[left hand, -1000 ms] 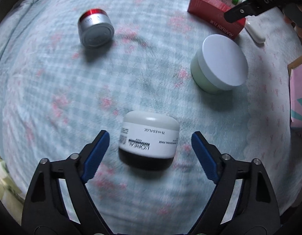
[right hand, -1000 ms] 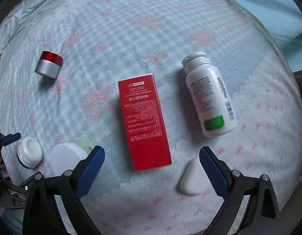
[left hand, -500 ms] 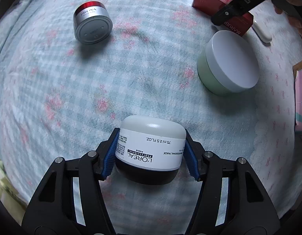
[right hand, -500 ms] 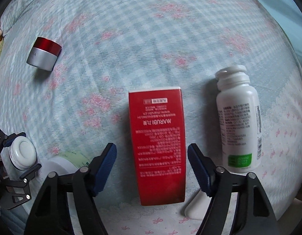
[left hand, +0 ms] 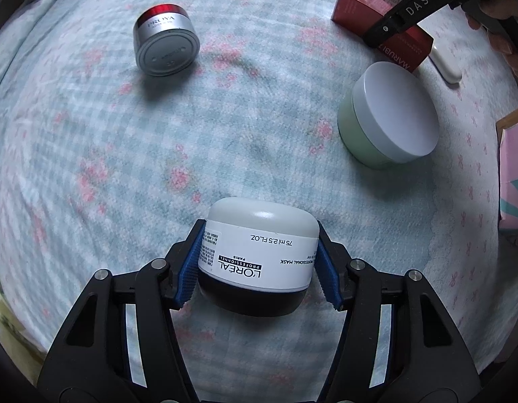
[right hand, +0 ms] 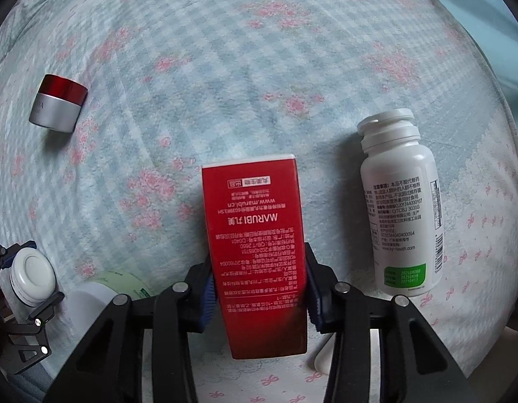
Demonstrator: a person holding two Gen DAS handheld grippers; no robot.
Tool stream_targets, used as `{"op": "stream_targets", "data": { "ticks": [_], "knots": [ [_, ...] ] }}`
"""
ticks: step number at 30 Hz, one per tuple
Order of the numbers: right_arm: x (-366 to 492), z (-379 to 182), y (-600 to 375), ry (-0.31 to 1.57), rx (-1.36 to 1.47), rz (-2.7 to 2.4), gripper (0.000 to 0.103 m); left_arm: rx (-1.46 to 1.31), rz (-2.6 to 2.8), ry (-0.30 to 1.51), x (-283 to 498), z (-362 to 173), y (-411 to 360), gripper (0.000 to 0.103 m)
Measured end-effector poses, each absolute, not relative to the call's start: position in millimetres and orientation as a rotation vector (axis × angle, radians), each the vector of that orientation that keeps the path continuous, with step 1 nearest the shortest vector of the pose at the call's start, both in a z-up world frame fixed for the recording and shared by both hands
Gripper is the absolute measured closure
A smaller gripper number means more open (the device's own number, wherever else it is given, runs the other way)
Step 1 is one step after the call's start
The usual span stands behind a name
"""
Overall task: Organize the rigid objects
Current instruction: 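Carry the L'Oreal jar and red box with both tools to the cardboard box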
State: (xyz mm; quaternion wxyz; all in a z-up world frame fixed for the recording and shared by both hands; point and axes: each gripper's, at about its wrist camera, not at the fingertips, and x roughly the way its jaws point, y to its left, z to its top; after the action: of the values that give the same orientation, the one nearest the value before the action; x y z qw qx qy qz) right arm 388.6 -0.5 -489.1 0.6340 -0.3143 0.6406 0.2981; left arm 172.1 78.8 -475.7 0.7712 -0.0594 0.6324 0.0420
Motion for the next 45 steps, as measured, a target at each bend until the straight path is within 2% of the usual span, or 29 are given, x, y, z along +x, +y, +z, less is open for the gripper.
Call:
{"op": "stream_targets", "data": {
  "ticks": [10, 17, 29, 37, 45],
  "knots": [
    [365, -454, -7, 1.466, -0.622, 0.643, 0.065, -0.153, 0.122, 1.315, 163, -452, 90, 0.047],
    [349, -405, -16, 1.435, -0.53, 0.626, 0.065, -0.149, 0.136, 1.272, 157, -425, 89, 0.047],
    [291, -291, -67, 1.349, -0.295, 0.599, 0.065, -0.111, 0.112, 1.166, 157, -327, 79, 0.047],
    [244, -224, -138, 1.256, -0.096, 0.502, 0.065, -0.031, -0.03, 1.069, 177, -249, 30, 0.047],
    [209, -199, -242, 1.237, 0.042, 0.313, 0.065, 0.023, -0.218, 1.025, 191, -206, -61, 0.047]
  ]
}}
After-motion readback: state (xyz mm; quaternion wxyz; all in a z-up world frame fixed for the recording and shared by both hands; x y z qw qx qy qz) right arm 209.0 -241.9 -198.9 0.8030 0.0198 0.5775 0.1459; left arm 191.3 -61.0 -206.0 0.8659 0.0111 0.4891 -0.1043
